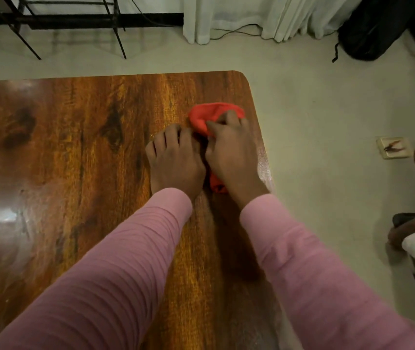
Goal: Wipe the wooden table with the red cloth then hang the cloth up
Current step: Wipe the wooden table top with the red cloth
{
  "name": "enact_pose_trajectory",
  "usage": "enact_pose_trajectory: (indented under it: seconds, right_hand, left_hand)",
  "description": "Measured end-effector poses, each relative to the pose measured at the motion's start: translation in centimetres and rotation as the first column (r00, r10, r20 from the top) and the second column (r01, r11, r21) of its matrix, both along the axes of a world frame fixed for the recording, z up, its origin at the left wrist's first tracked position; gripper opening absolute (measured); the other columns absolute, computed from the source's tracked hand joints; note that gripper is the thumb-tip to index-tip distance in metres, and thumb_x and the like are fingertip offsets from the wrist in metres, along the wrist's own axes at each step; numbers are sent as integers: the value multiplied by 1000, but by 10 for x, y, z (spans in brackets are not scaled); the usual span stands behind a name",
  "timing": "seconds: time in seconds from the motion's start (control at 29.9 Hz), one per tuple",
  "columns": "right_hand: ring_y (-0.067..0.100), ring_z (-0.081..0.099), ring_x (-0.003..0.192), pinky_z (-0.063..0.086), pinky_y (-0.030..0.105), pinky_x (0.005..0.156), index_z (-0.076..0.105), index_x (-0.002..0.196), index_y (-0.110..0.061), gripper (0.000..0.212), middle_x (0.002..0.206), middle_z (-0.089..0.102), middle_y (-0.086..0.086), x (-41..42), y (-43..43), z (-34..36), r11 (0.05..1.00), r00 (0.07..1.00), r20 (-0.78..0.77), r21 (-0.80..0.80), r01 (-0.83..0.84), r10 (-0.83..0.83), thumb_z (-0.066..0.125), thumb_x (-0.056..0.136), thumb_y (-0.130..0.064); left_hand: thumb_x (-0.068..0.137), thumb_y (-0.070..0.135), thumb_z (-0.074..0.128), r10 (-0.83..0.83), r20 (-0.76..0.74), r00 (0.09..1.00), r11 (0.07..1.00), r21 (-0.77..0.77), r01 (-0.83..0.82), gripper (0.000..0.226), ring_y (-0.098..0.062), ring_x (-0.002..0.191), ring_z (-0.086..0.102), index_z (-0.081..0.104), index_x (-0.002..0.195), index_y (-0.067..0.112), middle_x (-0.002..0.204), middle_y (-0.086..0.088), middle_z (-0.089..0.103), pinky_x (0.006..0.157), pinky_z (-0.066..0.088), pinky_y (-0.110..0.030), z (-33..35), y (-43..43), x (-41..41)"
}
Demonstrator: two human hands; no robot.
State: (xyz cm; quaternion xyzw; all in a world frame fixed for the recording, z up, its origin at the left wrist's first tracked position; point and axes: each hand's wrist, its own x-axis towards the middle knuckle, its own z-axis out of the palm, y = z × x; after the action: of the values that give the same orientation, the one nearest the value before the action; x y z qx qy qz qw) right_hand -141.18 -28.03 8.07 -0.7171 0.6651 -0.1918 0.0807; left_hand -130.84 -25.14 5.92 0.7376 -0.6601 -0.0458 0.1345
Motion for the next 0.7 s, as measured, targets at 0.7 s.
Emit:
enact_pose_trajectory:
  seconds: [0.7]
  right_hand:
    - [32,42,113,45,39,89,69,109,-15,32,120,50,10,-46,51,7,951,951,7,40,307,-308,48,86,-10]
  left_hand:
    - [87,19,45,-84,-18,996,996,-32,83,39,-31,114,45,56,124,14,127,-9,52,97,31,-47,19,61,9]
